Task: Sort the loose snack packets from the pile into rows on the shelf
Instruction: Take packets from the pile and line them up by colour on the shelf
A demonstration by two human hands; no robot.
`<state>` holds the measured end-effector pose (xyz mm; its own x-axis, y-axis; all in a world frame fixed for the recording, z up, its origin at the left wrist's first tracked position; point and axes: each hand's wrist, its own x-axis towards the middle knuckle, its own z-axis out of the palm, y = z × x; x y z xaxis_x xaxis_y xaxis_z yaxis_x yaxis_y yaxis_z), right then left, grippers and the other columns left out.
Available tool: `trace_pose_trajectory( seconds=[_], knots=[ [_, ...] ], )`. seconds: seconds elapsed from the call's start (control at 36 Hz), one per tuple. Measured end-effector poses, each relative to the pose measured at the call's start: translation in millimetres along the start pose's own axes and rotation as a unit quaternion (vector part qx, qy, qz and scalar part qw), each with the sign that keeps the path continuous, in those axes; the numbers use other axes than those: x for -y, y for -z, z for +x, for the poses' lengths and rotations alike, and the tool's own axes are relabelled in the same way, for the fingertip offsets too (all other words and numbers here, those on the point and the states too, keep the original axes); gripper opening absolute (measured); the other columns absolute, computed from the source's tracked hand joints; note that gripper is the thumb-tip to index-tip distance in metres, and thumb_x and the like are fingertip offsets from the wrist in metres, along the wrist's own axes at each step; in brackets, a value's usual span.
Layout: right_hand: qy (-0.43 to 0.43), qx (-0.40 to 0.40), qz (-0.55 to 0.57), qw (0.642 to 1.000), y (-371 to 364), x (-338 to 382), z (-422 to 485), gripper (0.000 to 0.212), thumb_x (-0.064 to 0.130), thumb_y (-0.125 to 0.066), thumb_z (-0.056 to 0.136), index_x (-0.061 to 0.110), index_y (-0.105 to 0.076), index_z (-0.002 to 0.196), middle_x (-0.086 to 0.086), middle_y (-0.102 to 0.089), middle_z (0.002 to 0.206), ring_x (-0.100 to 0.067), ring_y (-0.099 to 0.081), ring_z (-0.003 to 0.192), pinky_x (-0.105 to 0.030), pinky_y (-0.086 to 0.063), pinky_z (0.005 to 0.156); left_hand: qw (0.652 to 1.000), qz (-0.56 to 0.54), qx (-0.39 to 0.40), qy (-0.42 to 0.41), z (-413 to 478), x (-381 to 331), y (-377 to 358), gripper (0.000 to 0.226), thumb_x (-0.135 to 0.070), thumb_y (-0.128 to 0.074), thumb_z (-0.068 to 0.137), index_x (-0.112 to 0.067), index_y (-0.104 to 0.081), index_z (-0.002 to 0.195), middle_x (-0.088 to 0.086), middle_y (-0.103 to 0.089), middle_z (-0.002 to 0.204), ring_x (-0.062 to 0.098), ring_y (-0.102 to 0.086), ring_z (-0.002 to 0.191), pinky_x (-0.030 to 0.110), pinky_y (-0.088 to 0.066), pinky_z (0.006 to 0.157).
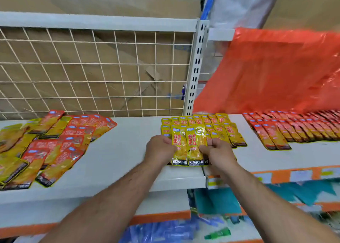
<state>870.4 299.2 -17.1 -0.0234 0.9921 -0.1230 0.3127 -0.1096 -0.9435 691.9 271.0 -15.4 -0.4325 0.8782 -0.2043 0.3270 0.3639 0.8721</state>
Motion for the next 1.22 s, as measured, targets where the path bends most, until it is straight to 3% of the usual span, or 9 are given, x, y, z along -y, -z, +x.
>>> trace_pose_trajectory(
  seconds=[0.14,0.25,0.42,0.5,0.64,0.81,0.86,1.0,1.22],
  knots=[
    [0.003,0.008,-0.012,1.000,72,-14,17,0.041,0.006,-0.068,0.084,0.019,-0.035,0.064,-0.005,-0.031,0.062,-0.017,-0.031,0.059,-0.033,-0.019,0.057,1.000,0.012,0.003,-0.002,-13,-29,-61,0.028,-0.015,-0.075,0.074,-0.021,-0.053,0.057,-0.005,-0.056,0.060,0.019,-0.058,0.067,0.023,-0.042,0.061],
    [-0.018,0.006,-0.022,1.000,118,-28,29,0.042,0.006,-0.069,0.085,0.018,-0.034,0.064,-0.008,-0.034,0.062,-0.019,-0.037,0.061,-0.032,-0.026,0.062,1.000,0.006,-0.005,0.001,-20,-46,-102,0.023,-0.015,-0.077,0.076,-0.022,-0.057,0.069,-0.002,-0.065,0.078,0.018,-0.063,0.078,0.023,-0.042,0.064],
    [-0.043,0.016,-0.028,0.999,155,-45,46,0.045,0.005,-0.067,0.088,0.018,-0.033,0.061,-0.003,-0.035,0.054,-0.019,-0.036,0.057,-0.030,-0.028,0.058,0.999,0.033,-0.003,-0.009,-18,-59,-146,0.028,-0.014,-0.076,0.076,-0.022,-0.052,0.064,-0.003,-0.061,0.076,0.021,-0.063,0.079,0.024,-0.043,0.064],
    [-0.046,0.018,-0.031,0.998,164,-51,54,0.044,0.007,-0.069,0.087,0.018,-0.034,0.063,-0.008,-0.034,0.060,-0.018,-0.034,0.059,-0.030,-0.025,0.055,0.998,0.061,-0.004,-0.022,-17,-66,-161,0.033,-0.007,-0.071,0.077,-0.019,-0.047,0.057,0.001,-0.054,0.066,0.021,-0.052,0.064,0.027,-0.042,0.060],
    [-0.055,0.022,-0.042,0.997,174,-58,68,0.043,0.008,-0.070,0.087,0.019,-0.036,0.063,-0.008,-0.035,0.062,-0.017,-0.033,0.054,-0.029,-0.023,0.054,0.994,0.104,-0.013,-0.040,-10,-72,-179,0.036,-0.006,-0.072,0.075,-0.016,-0.042,0.056,0.007,-0.048,0.063,0.022,-0.043,0.059,0.027,-0.032,0.056],
    [-0.055,0.036,-0.054,0.996,177,-64,81,0.036,0.007,-0.071,0.087,0.015,-0.041,0.067,-0.008,-0.035,0.063,-0.015,-0.034,0.050,-0.027,-0.026,0.053,0.987,0.150,-0.021,-0.059,-4,-72,-187,0.022,-0.005,-0.071,0.074,-0.012,-0.050,0.070,0.008,-0.047,0.069,0.020,-0.040,0.062,0.027,-0.025,0.060],
    [-0.055,0.037,-0.060,0.996,177,-65,85,0.030,0.006,-0.071,0.086,0.011,-0.045,0.072,-0.010,-0.039,0.067,-0.017,-0.036,0.055,-0.026,-0.028,0.053,0.983,0.167,-0.028,-0.068,-3,-71,-188,0.019,-0.005,-0.069,0.074,-0.011,-0.052,0.072,0.010,-0.051,0.070,0.021,-0.042,0.062,0.028,-0.027,0.060],
    [-0.061,0.051,-0.070,0.994,178,-66,95,0.034,0.008,-0.072,0.086,0.013,-0.043,0.069,-0.009,-0.036,0.065,-0.012,-0.030,0.042,-0.019,-0.026,0.040,0.975,0.205,-0.032,-0.078,-2,-71,-190,0.013,-0.008,-0.067,0.077,-0.003,-0.059,0.086,0.013,-0.064,0.080,0.023,-0.054,0.067,0.028,-0.034,0.056],
    [-0.087,0.081,-0.041,0.992,169,-65,105,0.025,0.010,-0.078,0.080,0.015,-0.054,0.074,-0.009,-0.046,0.069,-0.020,-0.044,0.065,-0.031,-0.038,0.063,0.963,0.252,-0.027,-0.095,-7,-75,-187,0.017,-0.012,-0.062,0.082,-0.007,-0.054,0.096,0.003,-0.055,0.079,0.022,-0.054,0.073,0.028,-0.034,0.054]
  ],
)
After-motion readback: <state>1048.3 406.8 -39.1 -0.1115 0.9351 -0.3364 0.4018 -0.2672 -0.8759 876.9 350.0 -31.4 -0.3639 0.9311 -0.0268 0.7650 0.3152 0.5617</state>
